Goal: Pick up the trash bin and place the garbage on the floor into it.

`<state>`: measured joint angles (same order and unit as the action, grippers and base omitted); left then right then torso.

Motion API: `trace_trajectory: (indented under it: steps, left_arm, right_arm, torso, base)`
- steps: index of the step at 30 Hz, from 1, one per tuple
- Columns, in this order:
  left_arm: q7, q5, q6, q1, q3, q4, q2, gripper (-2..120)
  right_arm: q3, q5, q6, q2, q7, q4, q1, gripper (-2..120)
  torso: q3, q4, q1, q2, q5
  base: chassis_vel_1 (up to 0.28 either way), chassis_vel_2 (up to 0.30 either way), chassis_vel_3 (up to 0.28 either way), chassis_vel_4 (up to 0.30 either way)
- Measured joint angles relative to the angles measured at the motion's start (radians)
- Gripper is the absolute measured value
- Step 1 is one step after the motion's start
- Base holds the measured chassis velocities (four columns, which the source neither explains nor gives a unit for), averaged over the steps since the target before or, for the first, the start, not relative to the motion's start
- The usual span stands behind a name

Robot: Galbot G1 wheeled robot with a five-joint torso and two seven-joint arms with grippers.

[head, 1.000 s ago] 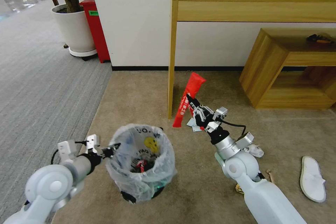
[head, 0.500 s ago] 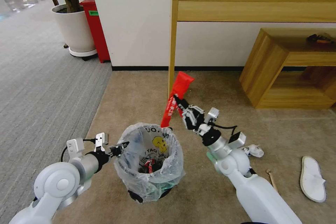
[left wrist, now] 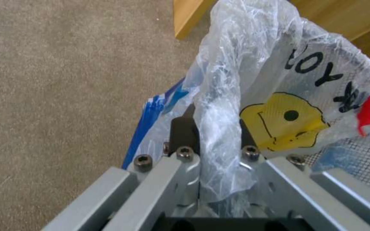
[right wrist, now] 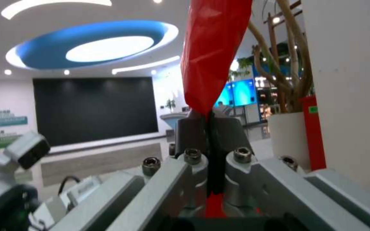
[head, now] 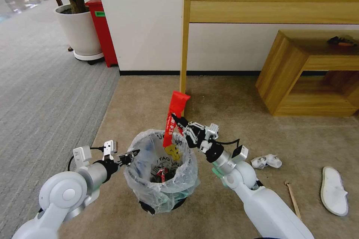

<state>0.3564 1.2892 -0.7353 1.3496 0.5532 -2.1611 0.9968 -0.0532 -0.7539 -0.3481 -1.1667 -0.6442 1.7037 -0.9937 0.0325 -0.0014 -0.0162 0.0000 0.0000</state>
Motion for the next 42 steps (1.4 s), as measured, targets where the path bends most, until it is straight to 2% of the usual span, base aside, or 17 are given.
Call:
trace_trajectory:
  steps: [10,13,15,16,20,21,24,25,28,29,32,33,36,42]
  left_arm:
    - [-0.004,0.001,0.000,0.007,0.012,-0.006,-0.006,3]
    - [-0.005,0.001,0.000,0.010,0.014,-0.009,-0.007,3]
    - [-0.005,0.001,0.000,0.014,0.016,-0.013,-0.008,3]
    - [-0.005,0.001,0.000,0.014,0.016,-0.013,-0.008,3]
    - [-0.007,0.002,0.000,0.016,0.020,-0.018,-0.010,3]
    - [-0.007,0.002,0.000,0.016,0.020,-0.018,-0.010,3]
    - [-0.008,0.003,0.000,0.018,0.023,-0.020,-0.010,3]
    - [-0.008,0.003,0.000,0.018,0.023,-0.020,-0.010,3]
    - [-0.008,0.004,0.000,0.019,0.022,-0.022,-0.008,3]
    - [-0.008,0.004,0.000,0.019,0.022,-0.022,-0.008,3]
    - [-0.009,0.004,0.000,0.019,0.020,-0.023,-0.006,3]
    - [-0.009,0.004,0.000,0.019,0.020,-0.023,-0.006,3]
    - [-0.009,0.003,0.000,0.018,0.018,-0.023,-0.006,3]
    - [-0.009,0.002,0.000,0.018,0.020,-0.021,-0.004,3]
  right_arm:
    - [0.002,0.011,0.008,0.009,-0.009,0.005,-0.016,1]
    - [0.002,0.011,0.013,0.011,-0.010,0.009,-0.019,10]
    - [0.002,0.010,0.015,0.012,-0.010,0.011,-0.021,21]
    - [0.002,0.010,0.015,0.012,-0.010,0.011,-0.021,21]
    - [0.002,0.007,0.018,0.012,-0.011,0.012,-0.023,39]
    - [0.002,0.007,0.018,0.012,-0.011,0.012,-0.023,39]
    - [0.001,0.006,0.020,0.012,-0.011,0.014,-0.024,52]
    - [0.001,0.006,0.020,0.012,-0.011,0.014,-0.024,52]
    - [-0.002,0.004,0.021,0.011,-0.013,0.016,-0.027,67]
    - [-0.002,0.004,0.021,0.011,-0.013,0.016,-0.027,67]
    - [-0.006,0.003,0.021,0.012,-0.015,0.016,-0.031,82]
    - [-0.006,0.003,0.021,0.012,-0.015,0.016,-0.031,82]
    - [-0.010,0.002,0.021,0.013,-0.016,0.017,-0.033,96]
    - [-0.016,0.000,0.023,0.015,-0.009,0.022,-0.034,100]
  torso:
    - [0.000,0.0000,0.000,0.000,0.0000]
    - [0.000,0.0000,0.000,0.000,0.0000]
    - [0.000,0.0000,0.000,0.000,0.0000]
    - [0.000,0.0000,0.000,0.000,0.0000]
    - [0.000,0.0000,0.000,0.000,0.0000]
    - [0.000,0.0000,0.000,0.000,0.0000]
    - [0.000,0.0000,0.000,0.000,0.0000]
    - [0.000,0.0000,0.000,0.000,0.0000]
    - [0.000,0.0000,0.000,0.000,0.0000]
    - [0.000,0.0000,0.000,0.000,0.0000]
    - [0.000,0.0000,0.000,0.000,0.0000]
    - [0.000,0.0000,0.000,0.000,0.0000]
    - [0.000,0.0000,0.000,0.000,0.0000]
    - [0.000,0.0000,0.000,0.000,0.0000]
  base:
    - [0.000,0.000,0.000,0.000]
    - [0.000,0.000,0.000,0.000]
    - [0.000,0.000,0.000,0.000]
    - [0.000,0.000,0.000,0.000]
    - [0.000,0.000,0.000,0.000]
    - [0.000,0.000,0.000,0.000]
    - [0.000,0.000,0.000,0.000]
    - [0.000,0.000,0.000,0.000]
    - [0.000,0.000,0.000,0.000]
    - [0.000,0.000,0.000,0.000]
    - [0.000,0.000,0.000,0.000]
    - [0.000,0.000,0.000,0.000]
    - [0.000,0.000,0.000,0.000]
    - [0.000,0.000,0.000,0.000]
